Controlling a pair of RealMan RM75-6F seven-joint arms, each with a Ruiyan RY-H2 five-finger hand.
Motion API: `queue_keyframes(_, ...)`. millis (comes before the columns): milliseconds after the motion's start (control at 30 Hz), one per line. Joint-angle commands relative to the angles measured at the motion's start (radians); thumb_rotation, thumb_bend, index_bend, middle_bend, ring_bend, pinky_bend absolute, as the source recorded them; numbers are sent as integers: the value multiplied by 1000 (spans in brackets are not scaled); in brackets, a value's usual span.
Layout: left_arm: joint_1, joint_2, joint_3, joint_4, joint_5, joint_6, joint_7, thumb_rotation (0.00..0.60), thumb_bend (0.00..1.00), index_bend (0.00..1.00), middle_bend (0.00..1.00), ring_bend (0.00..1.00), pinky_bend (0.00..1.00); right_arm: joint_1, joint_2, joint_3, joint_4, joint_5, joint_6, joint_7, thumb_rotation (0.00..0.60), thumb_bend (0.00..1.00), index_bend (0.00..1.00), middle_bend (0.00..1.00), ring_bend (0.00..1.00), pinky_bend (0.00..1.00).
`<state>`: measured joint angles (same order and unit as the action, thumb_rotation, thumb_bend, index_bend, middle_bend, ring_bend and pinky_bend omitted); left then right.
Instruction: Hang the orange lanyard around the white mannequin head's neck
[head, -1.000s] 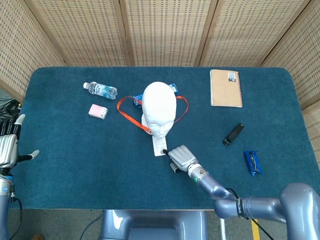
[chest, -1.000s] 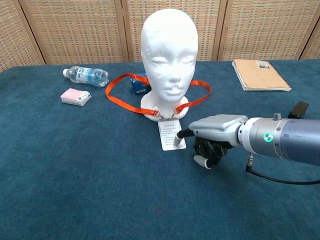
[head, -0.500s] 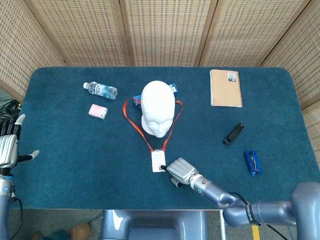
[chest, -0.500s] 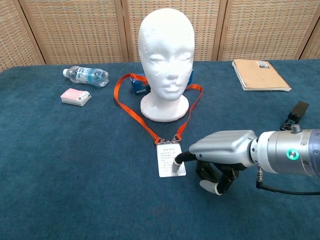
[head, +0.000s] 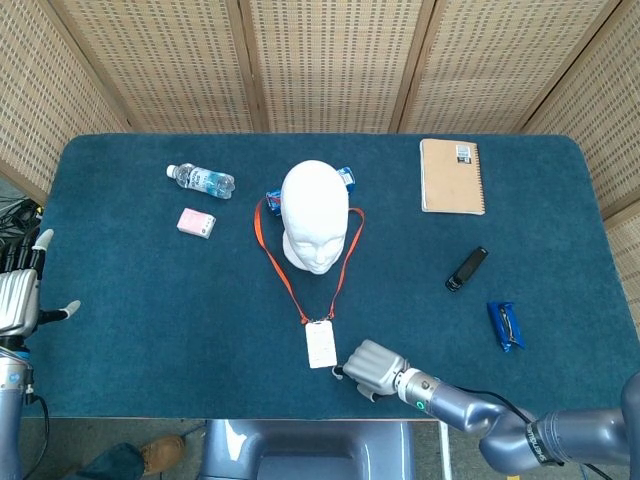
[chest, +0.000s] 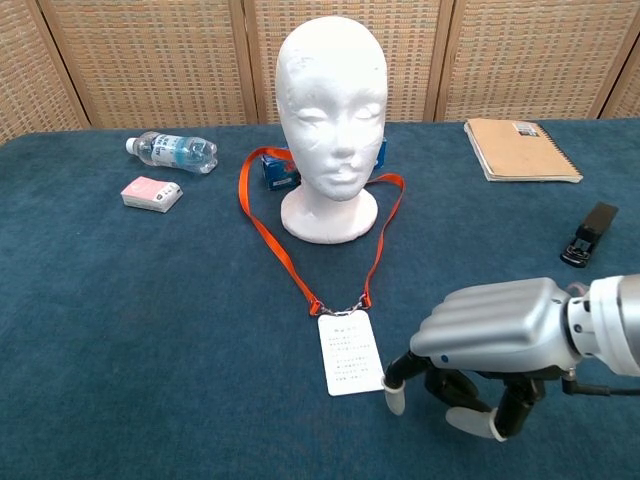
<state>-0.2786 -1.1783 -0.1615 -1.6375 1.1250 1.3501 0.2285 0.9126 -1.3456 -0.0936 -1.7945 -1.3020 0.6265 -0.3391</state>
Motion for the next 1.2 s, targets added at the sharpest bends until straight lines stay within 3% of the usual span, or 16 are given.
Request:
queue_keyframes(33, 1, -1, -2, 0, -2, 1, 3, 600, 0, 0, 0, 0, 0, -10, 30, -8, -26, -46, 11, 34, 600, 737, 324, 750, 561, 615)
queue_keyframes(267, 5, -3, -3, 2, 5, 6, 4, 600, 0, 0, 0, 0, 0, -55, 116, 19, -68, -166, 135, 146, 600, 740, 313, 750, 561, 615)
queue_keyframes(400, 9, -7, 9, 1, 38, 15, 5, 600, 0, 0, 0, 0, 0, -140, 229, 32, -65, -257, 330, 228, 600, 741, 312, 749, 561, 615)
queue_keyframes(600, 32, -7, 36, -7, 105, 48, -15, 600, 0, 0, 0, 0, 0, -284, 309, 43, 11, -304, 589, 345, 600, 721, 288, 720, 524, 609)
queue_keyframes(667, 47, 0, 56, -1, 153, 71, -31, 600, 0, 0, 0, 0, 0, -377, 312, 51, 71, -260, 715, 360, 600, 635, 242, 635, 449, 547)
queue_keyframes(700, 54, -1, 61, 5, 169, 82, -42, 600, 0, 0, 0, 0, 0, -406, 305, 48, 93, -256, 747, 355, 600, 488, 204, 535, 354, 442)
queue_keyframes(767, 64, -3, 69, 15, 194, 97, -65, 600, 0, 0, 0, 0, 0, -445, 290, 50, 124, -240, 786, 335, 600, 117, 132, 253, 100, 141)
queue_keyframes(800, 67, -3, 71, 18, 200, 102, -69, 600, 0, 0, 0, 0, 0, -457, 285, 52, 131, -232, 795, 333, 600, 40, 110, 162, 43, 68)
queue_keyframes(833, 70, -4, 74, 21, 206, 107, -72, 600, 0, 0, 0, 0, 0, -468, 280, 52, 137, -226, 803, 335, 600, 0, 72, 65, 1, 9)
queue_keyframes(900, 78, -6, 80, 29, 220, 117, -77, 600, 0, 0, 0, 0, 0, -495, 269, 53, 158, -211, 822, 333, 600, 0, 17, 2, 0, 0)
queue_keyframes(1200, 109, -7, 104, 43, 252, 132, -113, 600, 0, 0, 0, 0, 0, -612, 190, 55, 254, -169, 911, 295, 600, 0, 0, 0, 0, 0)
